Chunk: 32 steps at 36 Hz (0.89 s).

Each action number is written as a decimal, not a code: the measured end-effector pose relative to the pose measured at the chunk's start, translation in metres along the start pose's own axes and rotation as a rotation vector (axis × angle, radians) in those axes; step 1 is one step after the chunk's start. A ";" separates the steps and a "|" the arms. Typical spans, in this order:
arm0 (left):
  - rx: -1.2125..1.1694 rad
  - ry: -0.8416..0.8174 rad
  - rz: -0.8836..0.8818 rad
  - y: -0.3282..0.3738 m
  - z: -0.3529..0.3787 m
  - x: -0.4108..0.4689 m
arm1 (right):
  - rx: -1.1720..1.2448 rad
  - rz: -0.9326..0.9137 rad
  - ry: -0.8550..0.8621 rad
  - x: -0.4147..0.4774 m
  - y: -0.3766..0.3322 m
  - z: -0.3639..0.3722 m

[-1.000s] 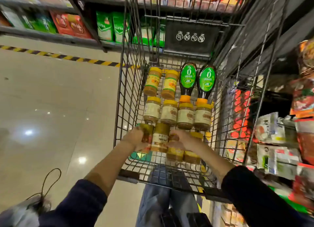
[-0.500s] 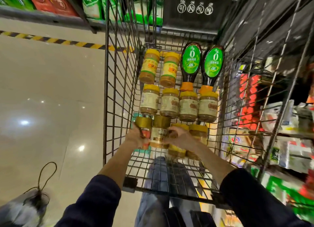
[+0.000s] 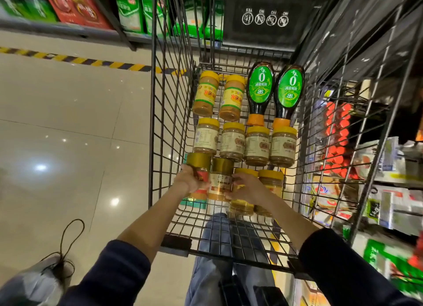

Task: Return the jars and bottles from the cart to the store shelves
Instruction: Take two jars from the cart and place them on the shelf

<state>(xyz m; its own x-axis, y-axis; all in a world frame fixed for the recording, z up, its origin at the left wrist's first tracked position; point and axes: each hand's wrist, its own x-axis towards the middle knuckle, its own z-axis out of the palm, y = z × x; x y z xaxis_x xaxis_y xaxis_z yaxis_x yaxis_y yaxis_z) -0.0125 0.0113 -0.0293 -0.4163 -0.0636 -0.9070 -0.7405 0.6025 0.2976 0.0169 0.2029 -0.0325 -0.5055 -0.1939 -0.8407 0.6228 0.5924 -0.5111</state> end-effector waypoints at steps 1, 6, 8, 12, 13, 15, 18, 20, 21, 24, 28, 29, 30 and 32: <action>-0.015 -0.009 0.016 0.004 -0.003 -0.005 | 0.014 0.008 -0.001 -0.001 0.000 0.001; -0.097 -0.085 0.114 0.018 -0.023 -0.033 | 0.028 0.041 0.039 -0.002 -0.004 0.006; -0.108 -0.139 0.158 0.023 -0.031 -0.045 | 0.008 0.031 0.083 -0.001 -0.007 0.009; -0.129 -0.231 0.232 0.032 -0.051 -0.070 | -0.059 0.028 0.132 0.004 -0.011 0.014; -0.142 -0.261 0.259 0.034 -0.055 -0.077 | -0.080 0.033 0.137 0.005 -0.011 0.016; -0.153 -0.277 0.286 0.039 -0.062 -0.092 | -0.135 0.023 0.165 0.009 -0.010 0.020; -0.168 -0.264 0.313 0.047 -0.068 -0.111 | -0.246 0.024 0.216 0.016 -0.011 0.028; -0.171 -0.235 0.334 0.052 -0.071 -0.121 | -0.315 0.035 0.227 0.018 -0.015 0.035; -0.180 -0.222 0.342 0.054 -0.072 -0.126 | -0.342 0.030 0.230 0.019 -0.016 0.038; -0.200 -0.207 0.332 0.053 -0.075 -0.131 | -0.349 0.021 0.285 0.018 -0.019 0.048; -0.236 -0.187 0.336 0.052 -0.081 -0.137 | -0.160 0.047 0.285 0.028 -0.019 0.057; -0.243 -0.184 0.340 0.052 -0.082 -0.139 | -0.099 0.058 0.259 0.034 -0.018 0.059; -0.246 -0.179 0.345 0.052 -0.083 -0.139 | -0.040 0.070 0.240 0.036 -0.019 0.059; -0.255 -0.171 0.344 0.051 -0.084 -0.140 | 0.068 0.115 0.189 0.041 -0.023 0.058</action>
<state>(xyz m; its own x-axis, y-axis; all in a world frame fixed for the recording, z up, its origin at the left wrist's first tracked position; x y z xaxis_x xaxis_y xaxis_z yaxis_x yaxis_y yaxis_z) -0.0369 -0.0160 0.1377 -0.5833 0.2514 -0.7724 -0.6895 0.3495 0.6344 0.0167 0.1360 -0.0663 -0.5282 0.0258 -0.8488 0.7181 0.5470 -0.4303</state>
